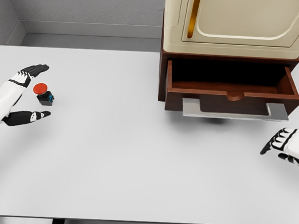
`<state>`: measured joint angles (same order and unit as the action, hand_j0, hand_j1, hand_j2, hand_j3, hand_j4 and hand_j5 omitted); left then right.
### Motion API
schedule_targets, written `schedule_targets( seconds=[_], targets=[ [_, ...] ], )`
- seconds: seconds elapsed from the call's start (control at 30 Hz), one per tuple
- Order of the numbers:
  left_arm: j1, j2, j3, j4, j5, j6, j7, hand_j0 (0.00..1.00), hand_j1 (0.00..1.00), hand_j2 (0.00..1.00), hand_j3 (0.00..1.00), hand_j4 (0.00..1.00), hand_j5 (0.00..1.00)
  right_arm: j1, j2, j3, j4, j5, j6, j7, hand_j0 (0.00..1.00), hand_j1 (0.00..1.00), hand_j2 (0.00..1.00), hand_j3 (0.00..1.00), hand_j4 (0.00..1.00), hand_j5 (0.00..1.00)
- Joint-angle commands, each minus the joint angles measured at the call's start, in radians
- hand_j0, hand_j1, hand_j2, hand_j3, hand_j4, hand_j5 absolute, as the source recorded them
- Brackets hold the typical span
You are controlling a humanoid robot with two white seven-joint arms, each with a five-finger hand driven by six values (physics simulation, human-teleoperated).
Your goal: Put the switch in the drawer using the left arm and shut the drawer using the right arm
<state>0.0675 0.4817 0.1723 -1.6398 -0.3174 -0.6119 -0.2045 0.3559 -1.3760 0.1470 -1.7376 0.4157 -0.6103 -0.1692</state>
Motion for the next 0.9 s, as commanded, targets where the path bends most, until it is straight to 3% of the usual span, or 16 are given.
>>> schedule_targets(
  seconds=[0.0, 0.17, 0.2, 0.27, 0.4, 0.47, 0.57, 0.63, 0.7, 0.77, 0.87],
  targets=[
    [0.000, 0.000, -0.001, 0.000, 0.009, 0.001, 0.000, 1.00, 1.00, 1.00, 1.00, 1.00, 1.00, 0.000, -0.002, 0.000, -0.013, 0.014, -0.001, -0.003, 0.60, 0.60, 0.60, 0.60, 0.60, 0.60],
    [0.000, -0.006, -0.007, -0.005, 0.032, 0.001, 0.017, 1.00, 1.00, 1.00, 1.00, 1.00, 1.00, 0.002, 0.002, -0.001, -0.016, 0.014, -0.001, -0.001, 0.60, 0.60, 0.60, 0.60, 0.60, 0.60],
    [0.002, -0.003, -0.043, -0.005, 0.095, 0.001, 0.017, 1.00, 1.00, 1.00, 1.00, 1.00, 1.00, 0.002, 0.002, -0.001, -0.019, 0.014, -0.001, -0.001, 0.60, 0.60, 0.60, 0.60, 0.60, 0.60],
    [-0.044, 0.011, -0.116, 0.006, 0.176, 0.001, 0.016, 1.00, 1.00, 1.00, 1.00, 1.00, 1.00, 0.002, 0.002, -0.001, -0.019, 0.011, -0.001, -0.003, 0.60, 0.60, 0.60, 0.60, 0.60, 0.60],
    [-0.152, 0.017, -0.209, 0.094, 0.215, 0.001, 0.004, 1.00, 1.00, 1.00, 1.00, 1.00, 1.00, 0.002, 0.003, -0.003, -0.022, 0.005, -0.001, -0.003, 0.60, 0.60, 0.60, 0.60, 0.60, 0.60],
    [-0.213, 0.048, -0.267, 0.172, 0.271, 0.001, -0.064, 1.00, 1.00, 1.00, 1.00, 1.00, 1.00, 0.002, 0.003, -0.003, -0.020, 0.005, -0.001, -0.003, 0.60, 0.60, 0.60, 0.60, 0.60, 0.60],
    [-0.264, 0.035, -0.267, 0.267, 0.330, 0.001, -0.156, 1.00, 1.00, 1.00, 1.00, 1.00, 1.00, 0.005, 0.002, -0.001, -0.017, 0.008, -0.001, -0.004, 0.60, 0.60, 0.60, 0.60, 0.60, 0.60],
    [-0.287, 0.035, -0.267, 0.330, 0.399, 0.078, -0.197, 1.00, 1.00, 1.00, 1.00, 1.00, 1.00, 0.005, -0.014, -0.003, -0.020, 0.003, -0.001, -0.004, 0.60, 0.60, 0.60, 0.60, 0.60, 0.60],
    [-0.324, 0.037, -0.264, 0.394, 0.412, 0.119, -0.208, 1.00, 1.00, 1.00, 1.00, 1.00, 1.00, 0.005, -0.014, -0.007, -0.022, 0.003, -0.001, -0.003, 0.60, 0.60, 0.60, 0.60, 0.60, 0.60],
    [-0.333, 0.048, -0.264, 0.414, 0.477, 0.119, -0.216, 1.00, 1.00, 1.00, 1.00, 1.00, 1.00, 0.005, -0.014, -0.007, -0.020, 0.008, -0.001, -0.003, 0.60, 0.60, 0.60, 0.60, 0.60, 0.60],
    [-0.345, 0.052, -0.257, 0.445, 0.501, 0.119, -0.222, 1.00, 1.00, 1.00, 1.00, 1.00, 1.00, 0.005, -0.014, -0.007, -0.022, 0.008, -0.001, -0.001, 0.61, 0.61, 0.61, 0.61, 0.61, 0.61]
  ],
)
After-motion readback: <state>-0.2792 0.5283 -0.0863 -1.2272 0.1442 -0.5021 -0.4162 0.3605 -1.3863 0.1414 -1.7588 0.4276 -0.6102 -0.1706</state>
